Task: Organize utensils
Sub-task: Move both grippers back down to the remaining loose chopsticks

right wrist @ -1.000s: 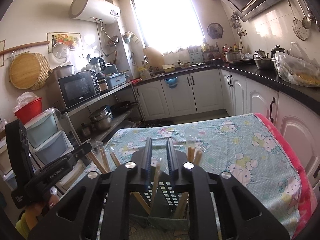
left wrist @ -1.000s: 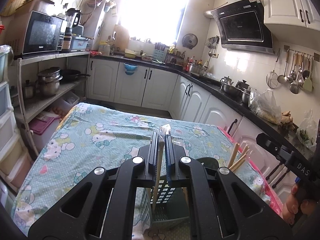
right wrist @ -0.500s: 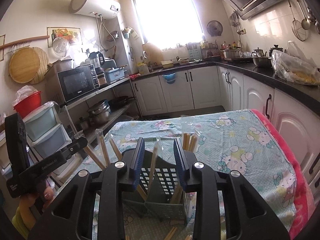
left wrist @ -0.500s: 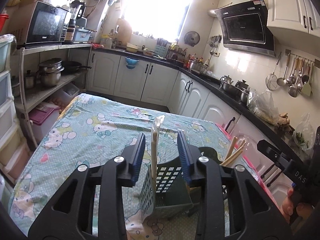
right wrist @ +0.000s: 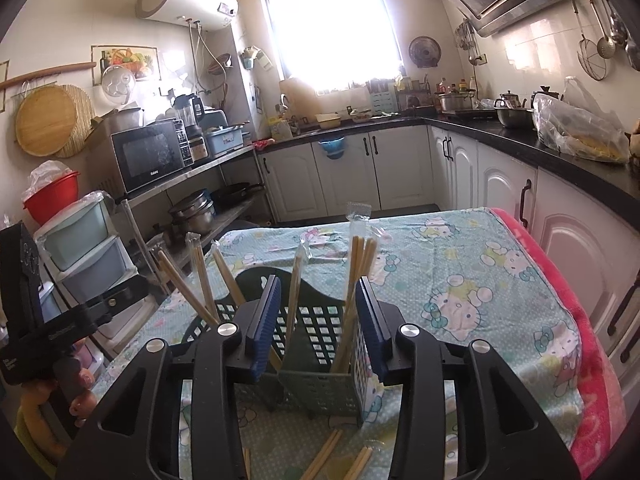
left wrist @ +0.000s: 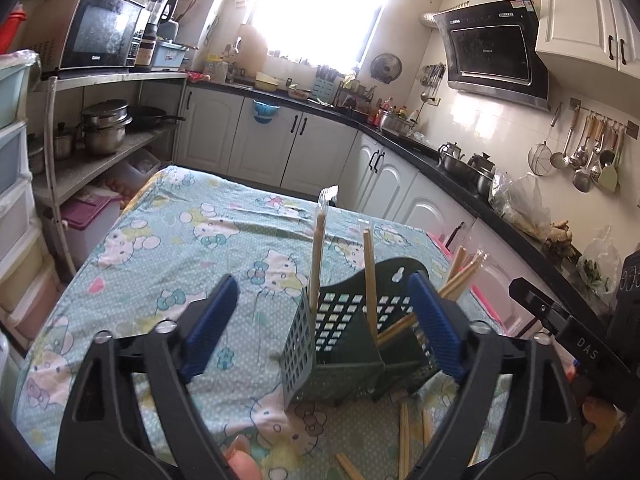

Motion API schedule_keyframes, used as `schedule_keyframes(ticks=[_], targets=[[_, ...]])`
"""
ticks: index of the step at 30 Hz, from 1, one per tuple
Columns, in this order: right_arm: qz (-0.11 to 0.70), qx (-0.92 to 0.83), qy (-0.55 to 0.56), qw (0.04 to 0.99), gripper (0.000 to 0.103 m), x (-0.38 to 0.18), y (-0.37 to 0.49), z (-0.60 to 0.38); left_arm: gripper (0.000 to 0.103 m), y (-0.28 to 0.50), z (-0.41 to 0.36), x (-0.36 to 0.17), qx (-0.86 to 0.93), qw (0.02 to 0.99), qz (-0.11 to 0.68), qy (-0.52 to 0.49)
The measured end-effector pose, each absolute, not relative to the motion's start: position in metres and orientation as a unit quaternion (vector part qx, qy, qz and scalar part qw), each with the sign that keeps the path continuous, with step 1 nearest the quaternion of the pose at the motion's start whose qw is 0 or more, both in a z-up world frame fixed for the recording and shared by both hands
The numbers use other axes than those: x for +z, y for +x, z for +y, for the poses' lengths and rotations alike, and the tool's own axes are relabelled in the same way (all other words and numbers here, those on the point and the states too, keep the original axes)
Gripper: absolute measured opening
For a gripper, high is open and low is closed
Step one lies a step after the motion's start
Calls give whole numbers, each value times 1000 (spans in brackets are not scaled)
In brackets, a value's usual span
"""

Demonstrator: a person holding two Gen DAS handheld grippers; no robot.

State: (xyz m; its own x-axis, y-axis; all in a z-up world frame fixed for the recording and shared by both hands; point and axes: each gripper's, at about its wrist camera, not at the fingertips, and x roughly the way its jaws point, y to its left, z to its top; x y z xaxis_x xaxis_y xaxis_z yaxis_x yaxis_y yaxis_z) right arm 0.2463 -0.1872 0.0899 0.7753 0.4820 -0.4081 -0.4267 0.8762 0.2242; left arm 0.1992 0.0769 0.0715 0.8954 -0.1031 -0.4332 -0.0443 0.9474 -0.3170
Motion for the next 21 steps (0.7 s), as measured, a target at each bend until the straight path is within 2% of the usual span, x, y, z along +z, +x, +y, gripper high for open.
schedule_keyframes(ticks=[3, 21], targets=[[233, 239, 57, 941, 42, 88, 241, -190, 92, 193, 79, 69, -16, 957, 234, -169], [252, 243, 41, 936, 50, 69, 211, -195, 92, 161, 79, 59, -12, 954, 243, -176]])
